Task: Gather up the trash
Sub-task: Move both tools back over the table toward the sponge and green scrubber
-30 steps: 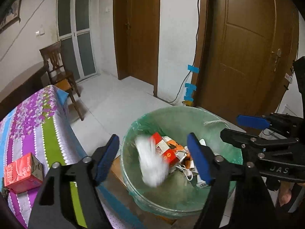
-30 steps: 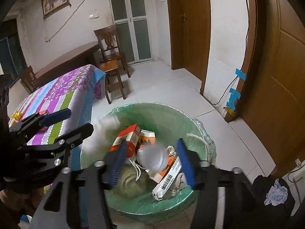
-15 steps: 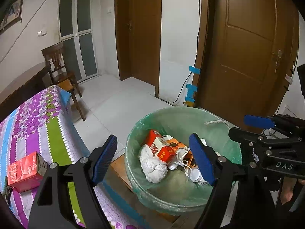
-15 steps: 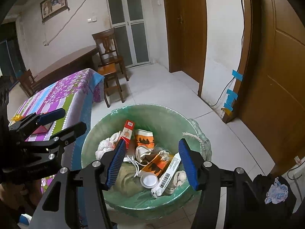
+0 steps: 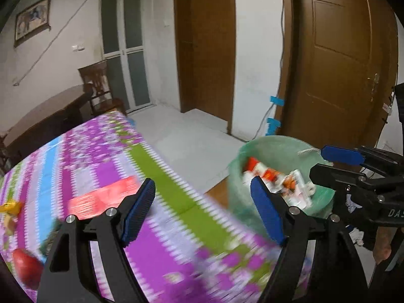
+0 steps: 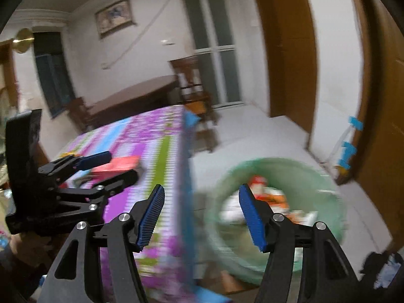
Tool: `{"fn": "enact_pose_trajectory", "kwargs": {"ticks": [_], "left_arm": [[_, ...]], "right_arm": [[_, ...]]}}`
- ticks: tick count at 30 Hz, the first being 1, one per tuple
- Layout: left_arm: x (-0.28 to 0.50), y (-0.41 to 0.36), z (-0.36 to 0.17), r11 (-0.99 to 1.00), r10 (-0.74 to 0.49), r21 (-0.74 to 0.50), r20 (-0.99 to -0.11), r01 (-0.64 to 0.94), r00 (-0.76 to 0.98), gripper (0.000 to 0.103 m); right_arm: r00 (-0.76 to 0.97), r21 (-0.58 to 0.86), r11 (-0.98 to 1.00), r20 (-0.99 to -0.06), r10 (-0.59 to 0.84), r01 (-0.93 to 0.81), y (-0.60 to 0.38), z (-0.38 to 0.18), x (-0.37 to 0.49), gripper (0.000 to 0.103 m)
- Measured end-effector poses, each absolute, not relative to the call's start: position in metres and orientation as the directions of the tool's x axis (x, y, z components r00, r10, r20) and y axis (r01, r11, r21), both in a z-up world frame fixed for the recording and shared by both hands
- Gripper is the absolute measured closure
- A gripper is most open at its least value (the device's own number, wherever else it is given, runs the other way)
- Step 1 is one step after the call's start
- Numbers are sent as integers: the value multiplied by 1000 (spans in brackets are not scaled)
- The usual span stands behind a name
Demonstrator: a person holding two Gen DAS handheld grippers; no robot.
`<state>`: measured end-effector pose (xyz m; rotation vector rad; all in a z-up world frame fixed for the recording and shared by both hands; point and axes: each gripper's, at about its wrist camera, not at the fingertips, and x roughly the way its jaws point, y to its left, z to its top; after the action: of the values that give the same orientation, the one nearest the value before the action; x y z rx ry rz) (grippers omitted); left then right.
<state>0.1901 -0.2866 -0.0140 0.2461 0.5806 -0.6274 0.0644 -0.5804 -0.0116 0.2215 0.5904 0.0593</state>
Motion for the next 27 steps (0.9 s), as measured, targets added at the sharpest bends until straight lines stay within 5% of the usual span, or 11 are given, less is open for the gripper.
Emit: {"fn": "enact_pose_trajectory", "kwargs": {"ticks": [13,27], "left_arm": [[253,-66,4,927,-271,43,-611,374,744,29],[349,130,-56,987,-96,19,-734,161,672,22]], "right_arm": [[754,230,952,-584,302,-203,-435,-12,119,40],[573,384,878,-666,478,-287,-302,-21,233,40]]}}
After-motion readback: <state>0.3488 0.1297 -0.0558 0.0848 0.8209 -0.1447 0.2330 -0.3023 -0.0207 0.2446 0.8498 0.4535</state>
